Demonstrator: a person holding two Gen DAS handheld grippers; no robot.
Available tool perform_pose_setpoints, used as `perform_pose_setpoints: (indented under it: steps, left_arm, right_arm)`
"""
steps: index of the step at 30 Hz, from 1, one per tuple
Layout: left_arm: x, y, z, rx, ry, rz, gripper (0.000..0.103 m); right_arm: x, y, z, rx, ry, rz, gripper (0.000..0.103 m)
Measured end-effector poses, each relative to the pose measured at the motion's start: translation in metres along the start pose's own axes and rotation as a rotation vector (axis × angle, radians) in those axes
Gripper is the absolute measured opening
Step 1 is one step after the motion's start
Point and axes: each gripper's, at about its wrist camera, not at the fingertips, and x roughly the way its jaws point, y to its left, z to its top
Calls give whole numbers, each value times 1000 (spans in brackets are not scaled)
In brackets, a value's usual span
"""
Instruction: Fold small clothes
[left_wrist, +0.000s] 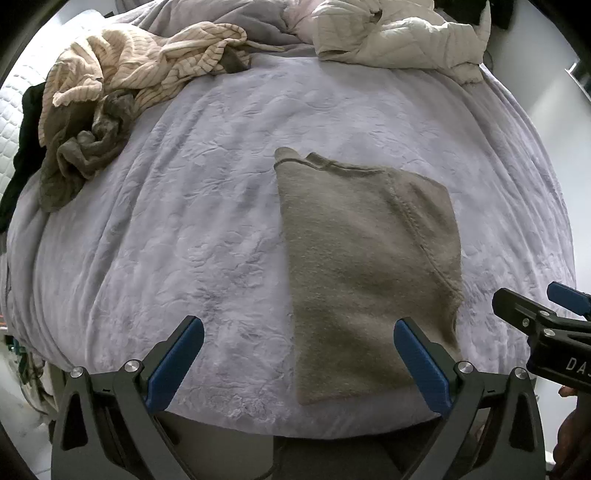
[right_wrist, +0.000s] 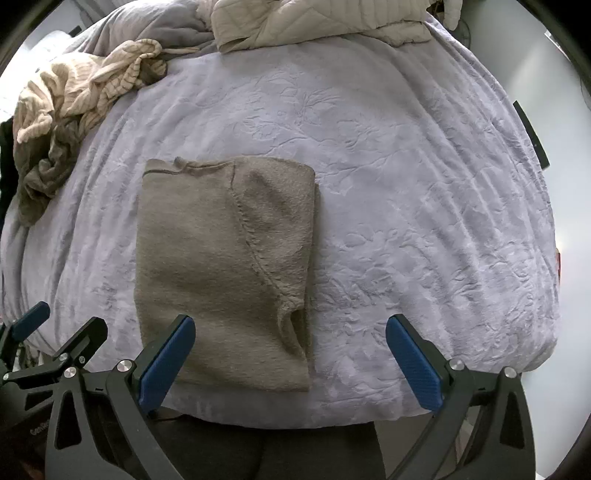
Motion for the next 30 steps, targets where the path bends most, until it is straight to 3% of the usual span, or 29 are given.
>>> perform_pose_setpoints:
  steps: [30]
  left_arm:
    - [-2, -4, -1, 9, -2, 4, 103]
  right_arm:
    - [-1, 1, -1, -1, -2, -2, 103]
